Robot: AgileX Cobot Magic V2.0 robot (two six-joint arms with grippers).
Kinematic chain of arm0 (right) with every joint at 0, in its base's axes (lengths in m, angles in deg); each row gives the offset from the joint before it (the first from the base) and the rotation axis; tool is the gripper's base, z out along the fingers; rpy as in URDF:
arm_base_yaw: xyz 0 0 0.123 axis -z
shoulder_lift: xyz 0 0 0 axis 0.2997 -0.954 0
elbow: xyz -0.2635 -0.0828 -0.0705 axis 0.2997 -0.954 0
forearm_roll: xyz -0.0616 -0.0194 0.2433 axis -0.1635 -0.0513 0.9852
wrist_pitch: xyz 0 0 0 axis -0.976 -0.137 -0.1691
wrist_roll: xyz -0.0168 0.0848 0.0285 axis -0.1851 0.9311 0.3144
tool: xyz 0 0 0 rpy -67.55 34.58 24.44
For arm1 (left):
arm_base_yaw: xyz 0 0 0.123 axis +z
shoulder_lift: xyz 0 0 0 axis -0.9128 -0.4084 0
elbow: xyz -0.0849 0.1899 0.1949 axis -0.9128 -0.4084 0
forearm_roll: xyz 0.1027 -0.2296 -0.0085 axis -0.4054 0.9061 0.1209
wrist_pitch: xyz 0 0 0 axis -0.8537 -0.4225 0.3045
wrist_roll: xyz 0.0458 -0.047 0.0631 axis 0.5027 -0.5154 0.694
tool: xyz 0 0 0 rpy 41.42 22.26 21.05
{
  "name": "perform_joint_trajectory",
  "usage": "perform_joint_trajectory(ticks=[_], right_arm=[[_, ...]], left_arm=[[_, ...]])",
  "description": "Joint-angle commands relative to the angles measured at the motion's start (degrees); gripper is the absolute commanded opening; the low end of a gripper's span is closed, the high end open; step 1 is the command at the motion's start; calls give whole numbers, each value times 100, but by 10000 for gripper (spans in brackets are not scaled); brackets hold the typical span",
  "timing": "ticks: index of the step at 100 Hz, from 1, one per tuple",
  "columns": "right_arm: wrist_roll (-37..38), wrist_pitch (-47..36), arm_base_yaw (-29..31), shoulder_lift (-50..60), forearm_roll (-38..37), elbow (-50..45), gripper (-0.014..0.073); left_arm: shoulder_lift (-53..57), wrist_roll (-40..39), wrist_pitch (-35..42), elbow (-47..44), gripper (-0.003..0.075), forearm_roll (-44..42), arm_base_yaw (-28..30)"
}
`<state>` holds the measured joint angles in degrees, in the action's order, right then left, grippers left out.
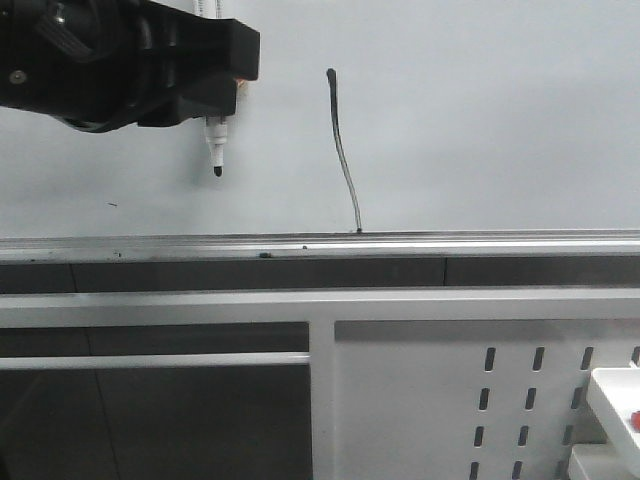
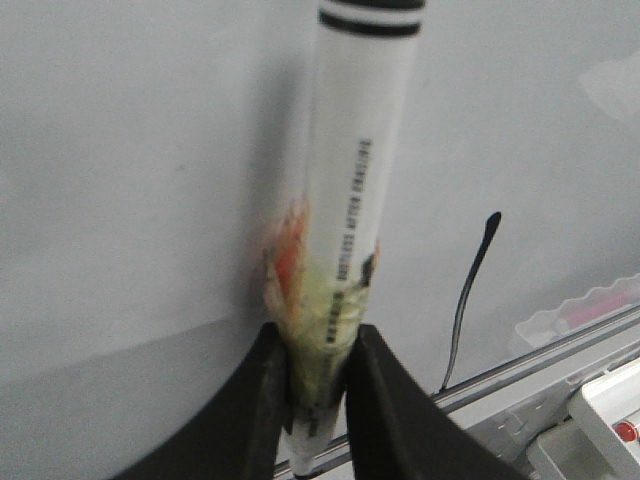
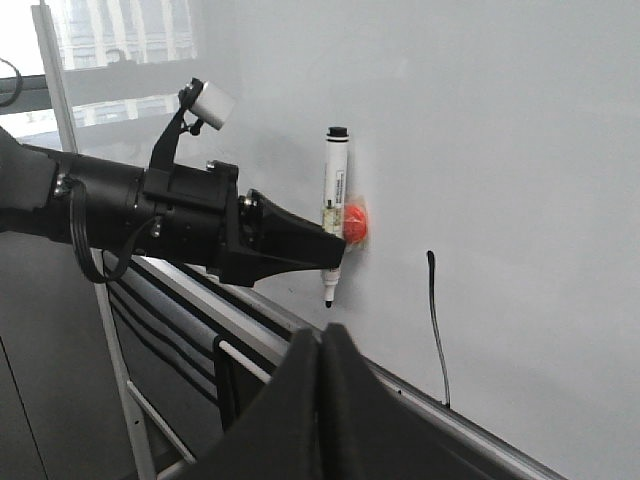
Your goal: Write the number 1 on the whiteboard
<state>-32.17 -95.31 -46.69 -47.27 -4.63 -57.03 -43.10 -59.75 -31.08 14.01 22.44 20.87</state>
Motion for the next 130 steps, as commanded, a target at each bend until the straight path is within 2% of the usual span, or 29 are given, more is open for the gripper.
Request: perform_joint_trajectory(ticks=[1,10,28,50,79,86,96,103,104,105,115,130], right_arm=[[-61,-150,29,9,-163,154,-48],[-61,-150,29,9,-159,154,-48],[-61,-150,29,9,-150,154,-48],[-61,-173,29,9,-150,154,-48],[-61,-205,29,9,-150,154,-48],[-61,-217,29,9,-150,154,-48],[-61,-249,29,9,-150,154,-48],[-61,-249,29,9,-150,154,-48],[-61,-249,29,9,-150,154,-48],[-61,-249,29,9,-150,154,-48],[-61,-249,29,9,-150,154,-48],[-61,-190,29,9,-150,154,-48]], left_arm=[[98,-46,683,224,174,47,49],[98,-46,798,224,236,115,49],[98,-46,856,224,278,236,49],[298,-46,707,224,452,236,49],[1449,-46,-331,-51,447,236,37],[1837,-46,-458,-225,419,236,37],[2486,-35,-768,-465,333,236,37],[2941,-35,-1034,-626,226,236,37],[3023,-27,-1081,-658,185,236,37],[3023,-24,-1107,-673,185,236,37],[3659,-1,-1544,-826,-23,210,37],[4332,-1,-2257,-887,-20,188,37]])
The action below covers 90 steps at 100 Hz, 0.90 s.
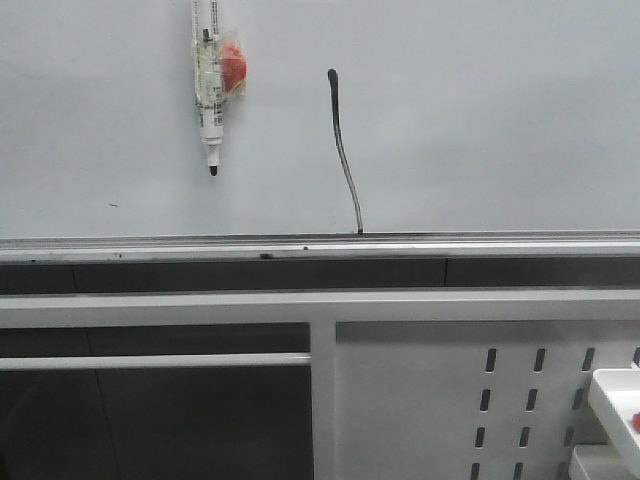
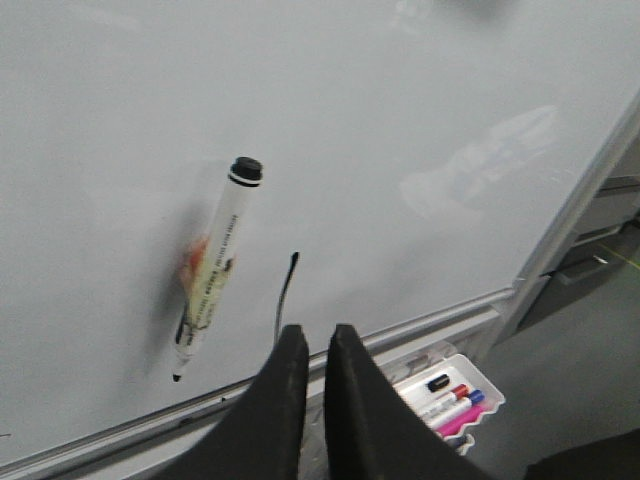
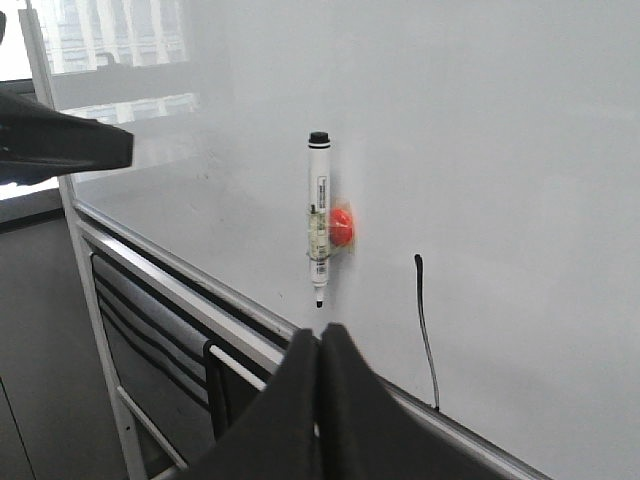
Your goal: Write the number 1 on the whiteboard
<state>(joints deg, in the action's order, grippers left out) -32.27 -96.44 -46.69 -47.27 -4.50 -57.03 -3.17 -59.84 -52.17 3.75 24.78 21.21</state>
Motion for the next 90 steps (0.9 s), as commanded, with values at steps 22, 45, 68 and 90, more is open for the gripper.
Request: perform_joint_trajectory(ticks=[22,45,68,90], right_arm=[[-52,81,29,9,-163,154,-48],[-52,258,29,9,-163,154,-48],[-52,258,29,9,-163,154,-48],[-52,258,29,9,-163,154,-48]], left_arm=[[793,8,-472,138,-20,-46,3],[793,8,-481,138,-20,17,3],[793,8,-481,138,-20,17,3],[793,8,-481,138,-20,17,3]])
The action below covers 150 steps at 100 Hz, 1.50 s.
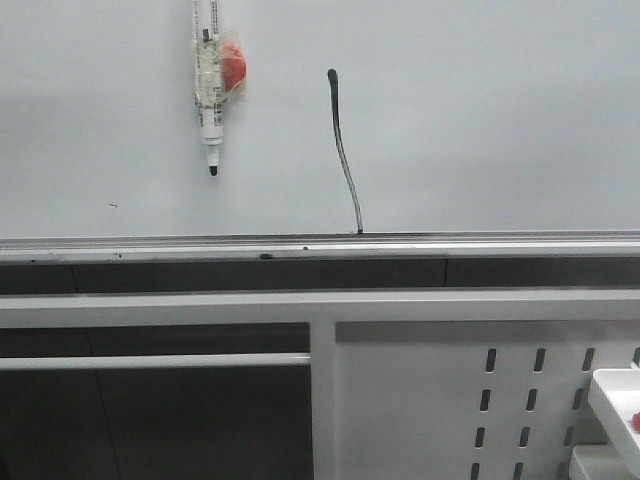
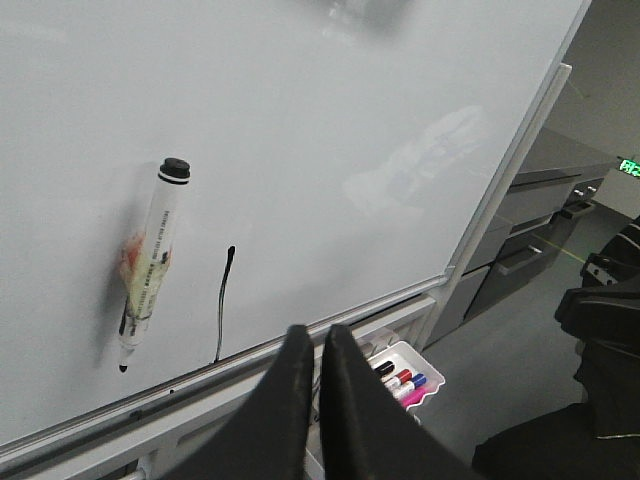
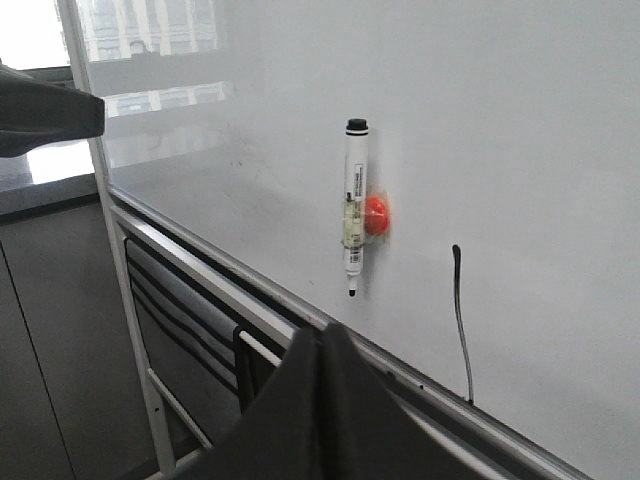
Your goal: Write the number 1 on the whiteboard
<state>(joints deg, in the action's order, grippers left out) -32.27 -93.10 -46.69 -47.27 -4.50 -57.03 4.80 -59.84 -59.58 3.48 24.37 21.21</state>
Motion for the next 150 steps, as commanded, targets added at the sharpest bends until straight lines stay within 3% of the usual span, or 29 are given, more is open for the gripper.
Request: perform_joint_trajectory(ticks=[1,13,34,46,62,74,86,126,150], right_arm=[[-52,-77,29,9,-163,154,-48],[-52,-77,29,9,-163,154,-48],[-52,-77,29,9,-163,154,-48],[-52,-77,29,9,-163,154,-48],[-52,-77,29,9,-163,154,-48],[-52,-77,29,9,-163,154,-48],[-52,-56,29,9,-163,154,-48],[-52,-68,29,9,-163,154,-48],[-52,-68,29,9,-163,154,-48]], left_arm=[[-4,8,260,166,-20,58,3],[86,31,274,127,-20,-23,15],[1110,451,818,-617,-20,-1969,265],[2024,451,1472,-1389,-20,-2276,894],[2970,-13,1520,-2236,-20,-2276,2011],[3217,-1227,1131,-2653,-20,-2737,2740],[3202,-2280,776,-2901,-20,-3298,2985],[3202,-2344,-1238,-2914,-20,-3296,2985],[3202,-2344,-1238,-2914,-20,-3296,2985]])
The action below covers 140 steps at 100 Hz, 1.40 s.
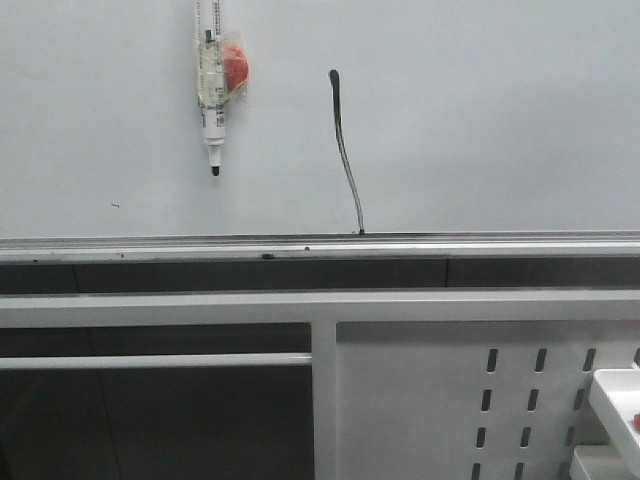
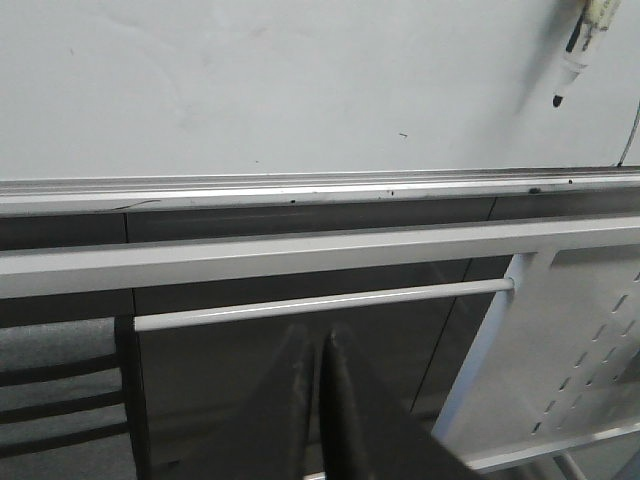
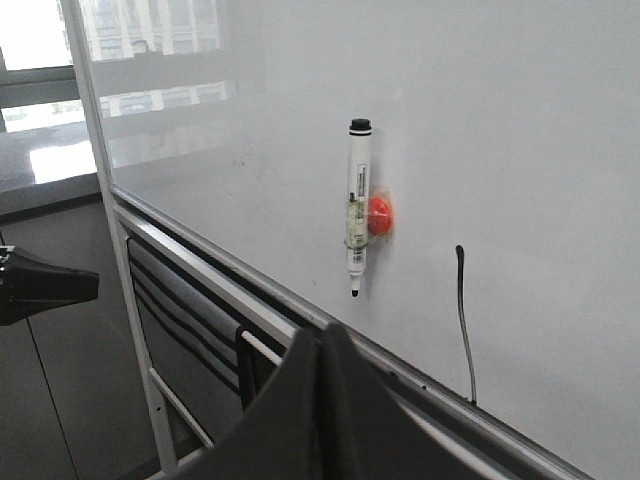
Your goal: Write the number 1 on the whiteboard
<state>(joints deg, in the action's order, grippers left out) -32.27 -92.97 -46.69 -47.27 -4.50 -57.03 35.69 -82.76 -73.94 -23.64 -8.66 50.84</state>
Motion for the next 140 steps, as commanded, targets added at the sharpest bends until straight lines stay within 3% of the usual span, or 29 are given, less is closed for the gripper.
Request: perform_joint_trajectory(ticks=[1,69,75,82,89,97,106,126,140], right_arm=[[-52,-81,29,9,-163,154,-48],[-52,-266,29,9,-163,116,-48],[-52,-531,29,9,-341,58,-48],[62,-812,29,9,-1048,-80,-48],[1141,-1156,29,9,-2059,-286,-48],[2913,-1487,29,9,-3228,-628,-48],[4333,-1721,79,9,-4034,-1050,-49],[4758,-1568,992,26,-5294,-1649,-50],[6600,-404,2252,217,-6745,-1685,-50]], left_arm=[[113,-53,197,-202,-20,7,22],[113,-53,197,-202,-20,15,22],[113,-53,197,-202,-20,15,22],[113,-53,197,-202,-20,15,22],[113,-53,197,-202,-20,15,22],[113,-53,197,-202,-20,15,22],[113,-53,197,-202,-20,15,22],[113,-53,197,-202,-20,15,22],[113,-53,197,-202,-20,15,22]])
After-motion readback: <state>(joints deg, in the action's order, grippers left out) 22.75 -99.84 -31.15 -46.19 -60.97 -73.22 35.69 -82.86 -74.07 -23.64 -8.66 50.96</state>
